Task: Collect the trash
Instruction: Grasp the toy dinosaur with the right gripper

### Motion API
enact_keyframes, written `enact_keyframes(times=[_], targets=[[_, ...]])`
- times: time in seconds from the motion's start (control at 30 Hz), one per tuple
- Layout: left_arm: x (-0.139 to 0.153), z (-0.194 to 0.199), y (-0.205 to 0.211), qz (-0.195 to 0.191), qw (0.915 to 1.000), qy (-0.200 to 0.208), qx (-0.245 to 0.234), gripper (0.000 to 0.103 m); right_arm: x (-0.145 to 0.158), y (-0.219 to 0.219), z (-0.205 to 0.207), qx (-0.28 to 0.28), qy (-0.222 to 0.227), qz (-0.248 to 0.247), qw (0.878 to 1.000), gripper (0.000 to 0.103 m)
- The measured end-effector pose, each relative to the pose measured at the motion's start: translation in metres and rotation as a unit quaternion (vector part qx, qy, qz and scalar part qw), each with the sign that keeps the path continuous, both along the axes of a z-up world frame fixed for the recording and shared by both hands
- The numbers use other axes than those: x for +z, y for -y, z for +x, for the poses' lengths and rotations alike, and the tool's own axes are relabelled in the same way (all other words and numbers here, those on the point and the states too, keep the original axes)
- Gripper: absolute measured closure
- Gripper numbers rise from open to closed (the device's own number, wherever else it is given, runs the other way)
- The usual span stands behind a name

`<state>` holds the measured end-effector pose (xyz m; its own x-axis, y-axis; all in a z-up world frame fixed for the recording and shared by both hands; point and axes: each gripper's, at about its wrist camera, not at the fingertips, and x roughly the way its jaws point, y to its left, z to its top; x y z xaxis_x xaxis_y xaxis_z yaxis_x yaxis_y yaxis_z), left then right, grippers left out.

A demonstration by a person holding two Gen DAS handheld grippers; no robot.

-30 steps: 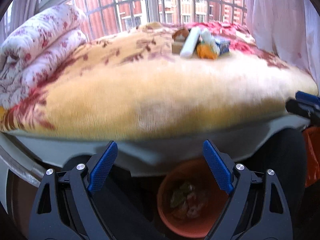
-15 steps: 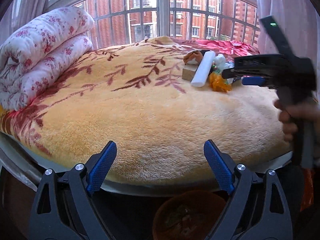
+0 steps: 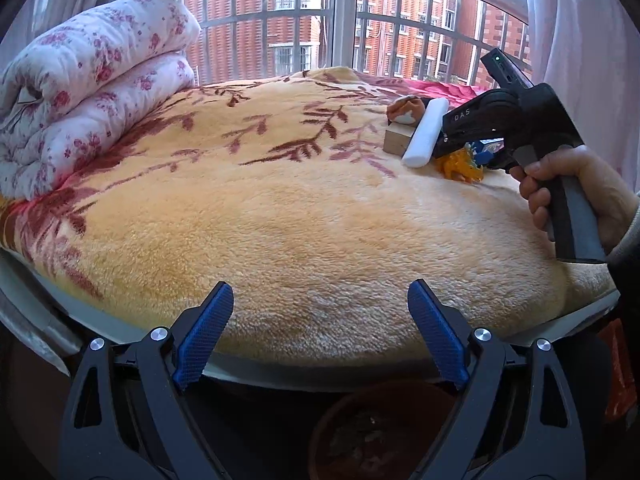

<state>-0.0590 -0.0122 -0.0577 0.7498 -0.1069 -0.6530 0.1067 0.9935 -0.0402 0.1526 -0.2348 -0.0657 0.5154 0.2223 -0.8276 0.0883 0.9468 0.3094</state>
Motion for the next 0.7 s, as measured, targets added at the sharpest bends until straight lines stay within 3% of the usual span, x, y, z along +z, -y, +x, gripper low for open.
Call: enact_keyframes(times=[0.17,0.2,0.23,0.43,0.5,0.6,0.7], targets=[[-0.002,0.000,-0.001,-0.006,1.0000,-0.005,0.001,0.016,-0.013,-0.004,0.016,-0.008,-0.025,0.003,1.000,0.053],[-0.002,0.000,0.000,-0.005,1.0000,-0.006,-0.001,0.016,-0.014,-0.004,0.019,-0.010,-0.025,0.003,1.000,0.064],[-0.001,-0.001,0.001,-0.002,1.0000,-0.004,-0.001,0.016,-0.015,-0.002,0.019,-0.018,-0.021,-0.004,1.000,0.064],[0.006,-0.002,0.000,0.005,1.0000,0.005,0.000,0.016,-0.002,0.021,-0.030,0.029,-0.015,0.106,0.994,0.064],[0.008,0.001,0.001,0.000,1.0000,0.000,-0.003,0.016,0.005,0.026,-0.051,0.052,-0.010,0.117,0.992,0.064],[0.017,0.011,0.012,0.009,0.9998,0.010,-0.015,0.016,0.021,0.035,-0.088,0.081,0.022,0.102,0.991,0.064],[0.027,0.028,0.029,0.020,0.9990,0.017,-0.036,0.016,0.045,0.051,-0.135,0.069,0.093,0.061,0.991,0.064]])
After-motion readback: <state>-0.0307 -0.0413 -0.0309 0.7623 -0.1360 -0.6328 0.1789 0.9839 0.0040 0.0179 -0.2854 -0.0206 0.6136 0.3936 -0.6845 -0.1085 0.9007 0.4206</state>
